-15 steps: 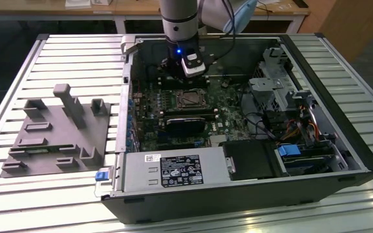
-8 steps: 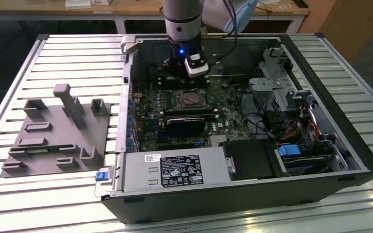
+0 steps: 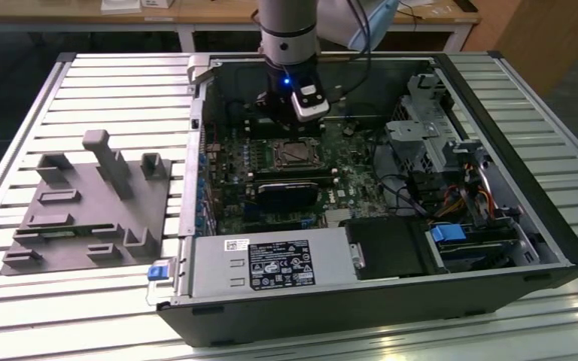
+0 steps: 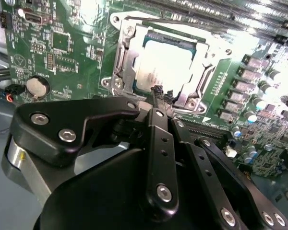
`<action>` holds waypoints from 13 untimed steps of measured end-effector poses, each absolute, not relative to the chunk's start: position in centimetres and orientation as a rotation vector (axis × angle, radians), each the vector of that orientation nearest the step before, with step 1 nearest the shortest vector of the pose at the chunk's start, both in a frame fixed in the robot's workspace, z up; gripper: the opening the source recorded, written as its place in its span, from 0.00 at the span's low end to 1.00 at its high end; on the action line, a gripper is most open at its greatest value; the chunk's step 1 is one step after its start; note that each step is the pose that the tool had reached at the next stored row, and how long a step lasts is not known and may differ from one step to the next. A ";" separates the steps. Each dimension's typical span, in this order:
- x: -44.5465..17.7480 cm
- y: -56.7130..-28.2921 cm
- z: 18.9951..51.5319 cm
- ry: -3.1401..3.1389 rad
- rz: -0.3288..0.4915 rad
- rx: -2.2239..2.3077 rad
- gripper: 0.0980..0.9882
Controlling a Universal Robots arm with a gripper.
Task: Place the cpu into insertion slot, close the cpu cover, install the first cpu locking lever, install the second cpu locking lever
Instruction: 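Install the first cpu locking lever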
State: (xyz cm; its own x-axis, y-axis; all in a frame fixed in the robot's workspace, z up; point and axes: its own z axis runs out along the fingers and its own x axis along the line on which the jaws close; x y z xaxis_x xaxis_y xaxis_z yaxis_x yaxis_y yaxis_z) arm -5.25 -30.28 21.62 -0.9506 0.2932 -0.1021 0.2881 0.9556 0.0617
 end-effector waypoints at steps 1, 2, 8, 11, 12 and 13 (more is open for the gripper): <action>-5.3 -30.4 21.6 2.998 0.068 0.447 0.00; -5.3 -30.6 21.6 2.999 0.066 0.446 0.00; -5.3 -31.6 21.6 3.003 0.050 0.439 0.00; -5.3 -31.7 21.6 3.007 0.041 0.423 0.00; -5.3 -31.8 21.5 3.009 0.037 0.414 0.00; -5.3 -31.8 21.5 3.012 0.034 0.405 0.00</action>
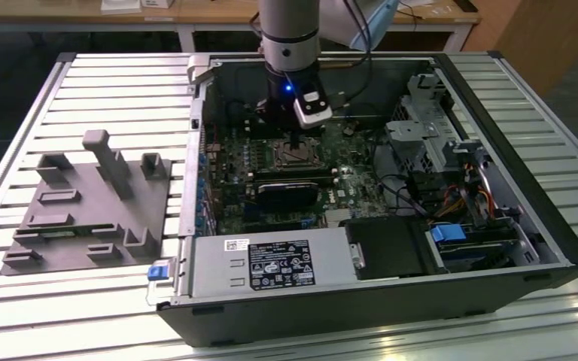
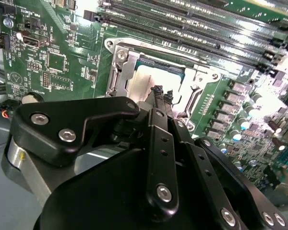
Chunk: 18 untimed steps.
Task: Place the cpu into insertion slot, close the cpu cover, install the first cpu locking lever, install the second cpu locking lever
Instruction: 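Install the first cpu locking lever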
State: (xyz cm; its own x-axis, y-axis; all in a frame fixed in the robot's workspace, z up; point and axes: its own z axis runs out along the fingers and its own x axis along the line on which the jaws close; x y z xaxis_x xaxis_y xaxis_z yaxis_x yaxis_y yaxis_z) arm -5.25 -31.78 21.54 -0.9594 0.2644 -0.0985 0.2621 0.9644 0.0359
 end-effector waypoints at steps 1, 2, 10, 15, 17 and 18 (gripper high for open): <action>-5.3 -31.8 21.5 3.014 0.032 0.397 0.00; -5.3 -31.8 21.5 3.015 0.029 0.390 0.00; -5.3 -32.0 21.8 3.019 0.027 0.369 0.00; -5.3 -32.0 23.0 3.019 0.027 0.368 0.00; -5.3 -32.0 23.6 3.019 0.027 0.369 0.00; -5.3 -32.0 23.8 3.019 0.027 0.368 0.00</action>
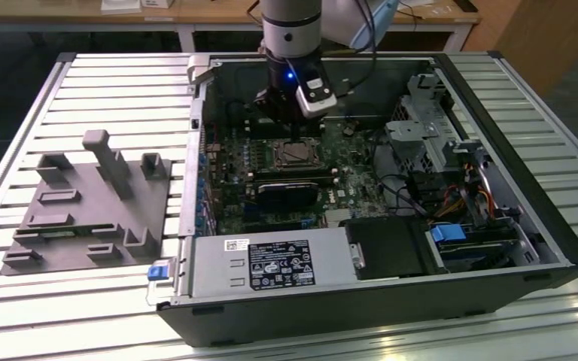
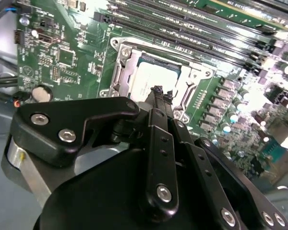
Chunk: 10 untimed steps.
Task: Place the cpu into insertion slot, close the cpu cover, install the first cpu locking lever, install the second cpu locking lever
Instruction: 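Install the first cpu locking lever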
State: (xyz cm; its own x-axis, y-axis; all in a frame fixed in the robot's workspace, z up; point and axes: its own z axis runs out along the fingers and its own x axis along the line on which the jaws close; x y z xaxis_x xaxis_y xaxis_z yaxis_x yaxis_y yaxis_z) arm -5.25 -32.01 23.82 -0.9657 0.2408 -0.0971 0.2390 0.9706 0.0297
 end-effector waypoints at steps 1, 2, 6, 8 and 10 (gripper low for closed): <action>-5.3 -32.0 24.1 3.019 0.027 0.369 0.00; -5.3 -32.0 24.3 3.019 0.027 0.368 0.00; -5.3 -32.0 25.2 3.019 0.027 0.368 0.00; -5.3 -32.0 25.2 3.019 0.027 0.368 0.00; -5.3 -32.0 25.3 3.019 0.027 0.368 0.00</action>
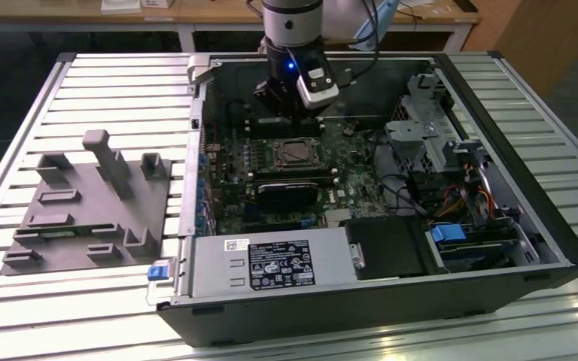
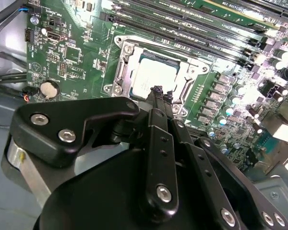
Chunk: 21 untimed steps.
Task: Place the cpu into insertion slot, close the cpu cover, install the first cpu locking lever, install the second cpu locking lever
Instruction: 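Install the second cpu locking lever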
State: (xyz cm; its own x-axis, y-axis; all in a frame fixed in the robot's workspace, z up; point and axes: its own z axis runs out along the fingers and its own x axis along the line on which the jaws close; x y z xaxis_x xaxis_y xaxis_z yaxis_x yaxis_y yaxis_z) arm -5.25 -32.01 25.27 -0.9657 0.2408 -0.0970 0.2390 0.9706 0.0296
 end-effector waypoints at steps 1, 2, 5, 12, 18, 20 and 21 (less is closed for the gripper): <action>-5.3 -32.0 25.3 3.019 0.027 0.368 0.00; -5.3 -32.0 25.3 3.019 0.027 0.368 0.00; -5.3 -32.0 25.3 3.019 0.027 0.368 0.00; -5.3 -32.0 25.3 3.019 0.027 0.368 0.00; -5.3 -32.7 25.3 3.019 0.027 0.368 0.00; -5.3 -32.9 25.3 3.019 0.027 0.368 0.00; -5.3 -33.0 25.3 3.019 0.027 0.368 0.00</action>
